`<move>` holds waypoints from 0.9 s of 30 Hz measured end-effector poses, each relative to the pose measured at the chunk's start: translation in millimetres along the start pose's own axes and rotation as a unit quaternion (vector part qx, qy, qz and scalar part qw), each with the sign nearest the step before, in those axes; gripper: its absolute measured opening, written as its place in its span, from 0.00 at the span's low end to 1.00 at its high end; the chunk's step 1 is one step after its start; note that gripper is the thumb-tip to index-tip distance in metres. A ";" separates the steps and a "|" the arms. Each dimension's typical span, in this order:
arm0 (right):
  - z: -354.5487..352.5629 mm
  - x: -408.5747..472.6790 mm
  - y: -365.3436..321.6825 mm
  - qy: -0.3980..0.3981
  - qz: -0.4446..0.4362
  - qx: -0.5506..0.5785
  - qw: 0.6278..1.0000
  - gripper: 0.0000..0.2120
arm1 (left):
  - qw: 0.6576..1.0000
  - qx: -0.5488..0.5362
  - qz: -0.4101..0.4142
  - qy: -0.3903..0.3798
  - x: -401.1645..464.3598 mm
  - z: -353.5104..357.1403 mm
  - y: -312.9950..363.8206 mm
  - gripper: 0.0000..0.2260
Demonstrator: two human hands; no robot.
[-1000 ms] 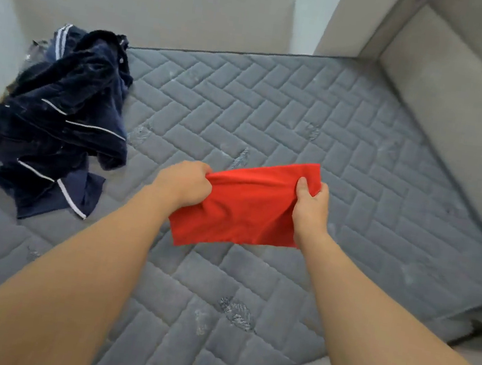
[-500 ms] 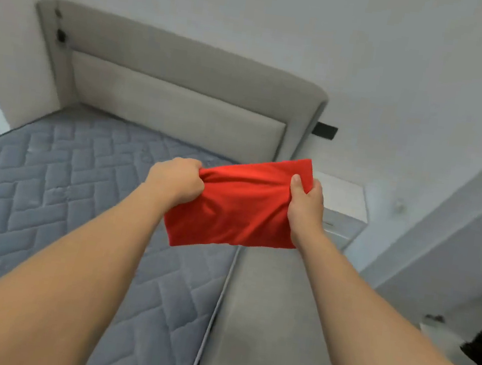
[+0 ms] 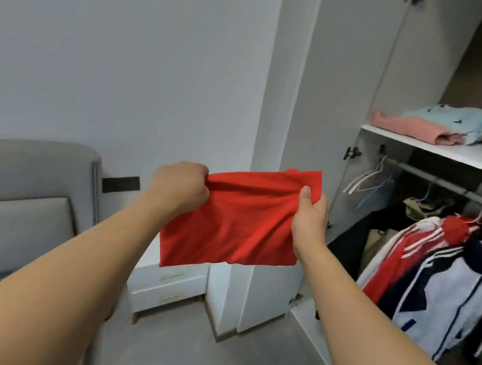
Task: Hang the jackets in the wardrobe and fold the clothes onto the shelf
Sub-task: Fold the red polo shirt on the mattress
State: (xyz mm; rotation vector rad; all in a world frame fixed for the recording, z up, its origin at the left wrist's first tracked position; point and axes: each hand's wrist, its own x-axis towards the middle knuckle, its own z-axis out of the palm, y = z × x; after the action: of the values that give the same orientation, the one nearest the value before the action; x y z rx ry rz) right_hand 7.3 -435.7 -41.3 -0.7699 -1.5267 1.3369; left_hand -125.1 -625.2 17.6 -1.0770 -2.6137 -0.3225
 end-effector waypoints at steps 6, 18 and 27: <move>-21.3 116.8 -2.6 0.123 -0.034 -0.039 0.991 0.21 | 0.997 -0.036 0.069 -0.013 125.0 19.5 66.6 0.07; -141.8 262.8 -36.5 0.365 -0.053 -0.105 0.923 0.16 | 0.939 -0.154 0.308 -0.018 336.6 61.8 258.8 0.07; -270.5 346.4 -85.1 0.447 -0.086 -0.067 0.888 0.16 | 0.884 -0.212 0.415 0.034 398.3 39.6 428.9 0.04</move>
State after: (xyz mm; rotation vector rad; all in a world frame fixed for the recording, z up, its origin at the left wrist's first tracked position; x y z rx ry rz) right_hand 139.6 -38.1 116.2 -1.1058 -0.9006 0.5774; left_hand -95.7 -57.0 160.9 -2.1387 -1.8000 -0.7080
